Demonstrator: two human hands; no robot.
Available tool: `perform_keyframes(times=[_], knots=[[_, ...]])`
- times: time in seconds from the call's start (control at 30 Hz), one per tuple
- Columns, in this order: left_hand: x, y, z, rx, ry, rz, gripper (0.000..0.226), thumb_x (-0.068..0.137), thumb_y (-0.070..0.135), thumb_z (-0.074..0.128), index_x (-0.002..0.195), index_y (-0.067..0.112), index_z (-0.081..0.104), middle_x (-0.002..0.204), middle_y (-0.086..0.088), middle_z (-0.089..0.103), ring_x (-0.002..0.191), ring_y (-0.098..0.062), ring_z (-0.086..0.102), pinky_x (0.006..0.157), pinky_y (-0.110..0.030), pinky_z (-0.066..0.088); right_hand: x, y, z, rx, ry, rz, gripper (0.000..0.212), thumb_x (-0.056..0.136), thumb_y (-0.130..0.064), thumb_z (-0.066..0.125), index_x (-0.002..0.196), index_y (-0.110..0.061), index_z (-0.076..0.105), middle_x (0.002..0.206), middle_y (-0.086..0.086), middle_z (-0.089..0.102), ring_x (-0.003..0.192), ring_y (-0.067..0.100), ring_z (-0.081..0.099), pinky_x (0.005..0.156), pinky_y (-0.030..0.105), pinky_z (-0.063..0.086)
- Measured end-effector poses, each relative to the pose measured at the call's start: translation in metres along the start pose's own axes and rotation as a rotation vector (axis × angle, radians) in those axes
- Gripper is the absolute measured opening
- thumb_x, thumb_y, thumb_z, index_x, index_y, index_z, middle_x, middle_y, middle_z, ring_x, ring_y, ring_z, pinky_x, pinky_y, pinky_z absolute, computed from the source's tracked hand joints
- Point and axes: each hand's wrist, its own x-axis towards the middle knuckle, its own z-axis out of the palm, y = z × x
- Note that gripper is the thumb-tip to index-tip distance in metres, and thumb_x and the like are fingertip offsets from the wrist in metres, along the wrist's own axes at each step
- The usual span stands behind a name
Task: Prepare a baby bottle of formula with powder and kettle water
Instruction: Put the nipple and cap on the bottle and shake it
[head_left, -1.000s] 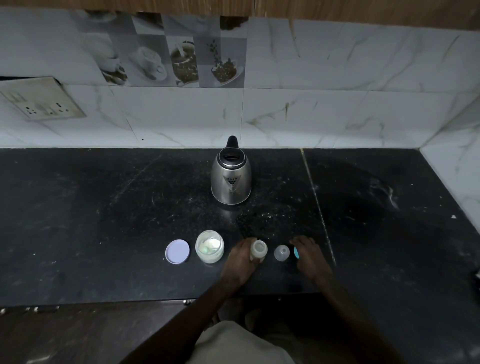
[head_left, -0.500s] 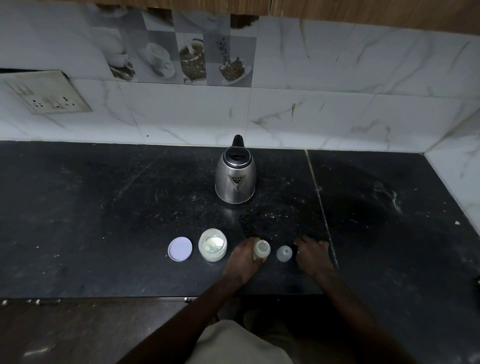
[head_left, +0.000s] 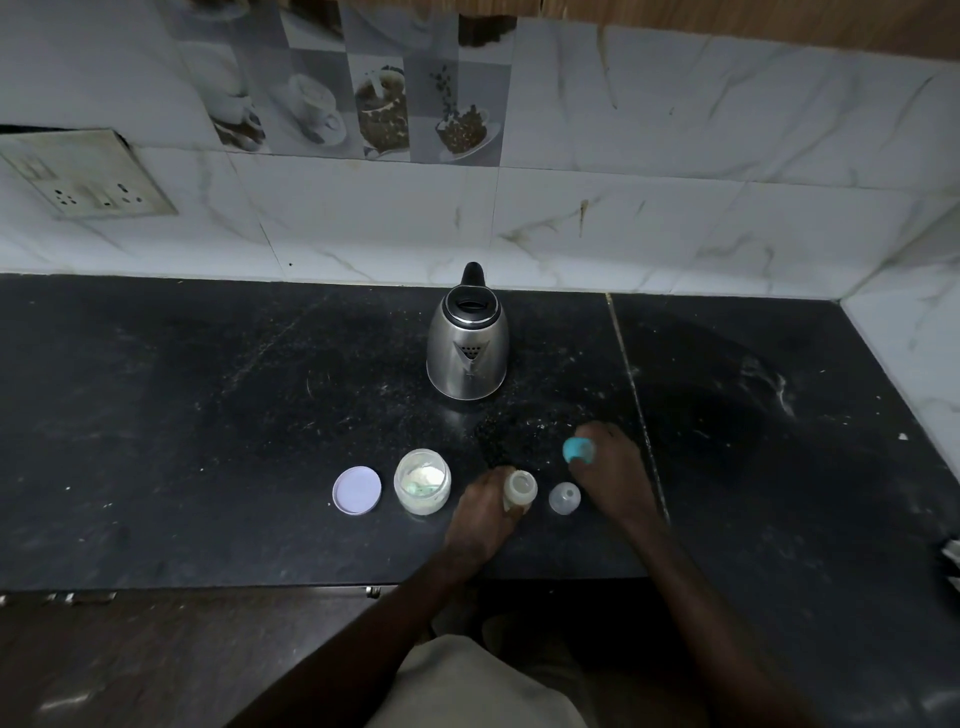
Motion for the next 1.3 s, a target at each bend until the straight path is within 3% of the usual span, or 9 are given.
perform_keyframes(times=[0.13,0.23,0.4,0.5,0.57,0.77,0.97,1.17,1.3], knots=[[0.001,0.0,0.001,-0.02,0.005,0.014,0.038,0.086,0.04,0.073,0.119,0.022,0.068,0.113,0.001,0.074,0.101,-0.019,0.07,0.086,-0.039,0.056,-0.003,-0.026,0.005,0.101,-0.31,-0.267,0.041,0.071,-0.007,0.076,0.111,-0.015,0.074,0.108,0.0,0.069,0.098,0.017,0.066,0.088,0.031,0.053],[0.0,-0.002,0.002,-0.038,0.009,0.018,0.042,0.083,0.039,0.079,0.118,0.02,0.068,0.11,0.0,0.074,0.098,-0.019,0.07,0.083,-0.039,0.056,-0.008,-0.029,0.018,-0.012,-0.411,-0.277,0.042,0.07,-0.005,0.073,0.111,-0.015,0.07,0.11,0.001,0.067,0.098,0.022,0.066,0.085,0.037,0.055],[0.002,-0.004,0.003,-0.053,0.021,0.018,0.04,0.082,0.039,0.081,0.114,0.018,0.069,0.107,0.0,0.075,0.096,-0.019,0.07,0.082,-0.036,0.055,-0.007,-0.029,0.023,-0.057,-0.429,-0.336,0.045,0.071,-0.003,0.075,0.115,-0.012,0.072,0.115,0.003,0.067,0.102,0.02,0.066,0.09,0.036,0.056],[0.002,-0.006,0.003,-0.054,0.028,0.026,0.035,0.083,0.037,0.082,0.11,0.017,0.07,0.105,-0.001,0.075,0.096,-0.02,0.071,0.081,-0.034,0.054,-0.004,-0.032,0.027,-0.085,-0.465,-0.419,0.037,0.077,-0.004,0.075,0.114,-0.012,0.075,0.115,0.002,0.069,0.103,0.016,0.066,0.093,0.028,0.053],[0.003,-0.006,0.002,-0.063,0.028,0.024,0.035,0.083,0.038,0.081,0.11,0.018,0.071,0.106,0.0,0.075,0.096,-0.018,0.071,0.082,-0.035,0.055,-0.001,-0.034,0.029,-0.11,-0.489,-0.452,0.032,0.081,-0.007,0.075,0.112,-0.013,0.076,0.113,0.001,0.069,0.101,0.015,0.066,0.092,0.029,0.054],[0.003,-0.005,0.0,-0.049,0.028,0.004,0.033,0.081,0.04,0.081,0.107,0.021,0.071,0.103,0.002,0.075,0.093,-0.017,0.072,0.079,-0.032,0.054,-0.003,-0.039,0.028,-0.184,-0.464,-0.42,0.026,0.079,-0.014,0.077,0.105,-0.013,0.073,0.106,0.004,0.068,0.095,0.021,0.066,0.087,0.04,0.057],[0.003,-0.002,0.0,-0.015,0.025,0.01,0.036,0.082,0.04,0.077,0.112,0.022,0.071,0.106,0.002,0.076,0.097,-0.017,0.071,0.082,-0.036,0.056,-0.006,-0.049,0.026,-0.344,-0.424,-0.282,0.036,0.078,-0.033,0.075,0.105,-0.011,0.067,0.106,0.007,0.066,0.097,0.029,0.067,0.083,0.039,0.055],[0.003,-0.002,-0.001,-0.009,0.012,0.03,0.036,0.083,0.035,0.08,0.115,0.02,0.071,0.109,0.001,0.076,0.1,-0.019,0.071,0.084,-0.032,0.054,-0.01,-0.055,0.026,-0.459,-0.398,-0.242,0.055,0.09,-0.051,0.066,0.131,-0.016,0.056,0.119,0.012,0.068,0.107,0.035,0.069,0.083,0.043,0.056],[0.003,-0.004,0.0,-0.016,0.002,0.015,0.04,0.082,0.042,0.079,0.115,0.022,0.069,0.109,0.002,0.075,0.098,-0.018,0.071,0.083,-0.037,0.056,-0.012,-0.052,0.017,-0.393,-0.475,-0.269,0.055,0.085,-0.04,0.073,0.133,-0.022,0.053,0.13,0.001,0.057,0.111,0.029,0.065,0.085,0.043,0.056]])
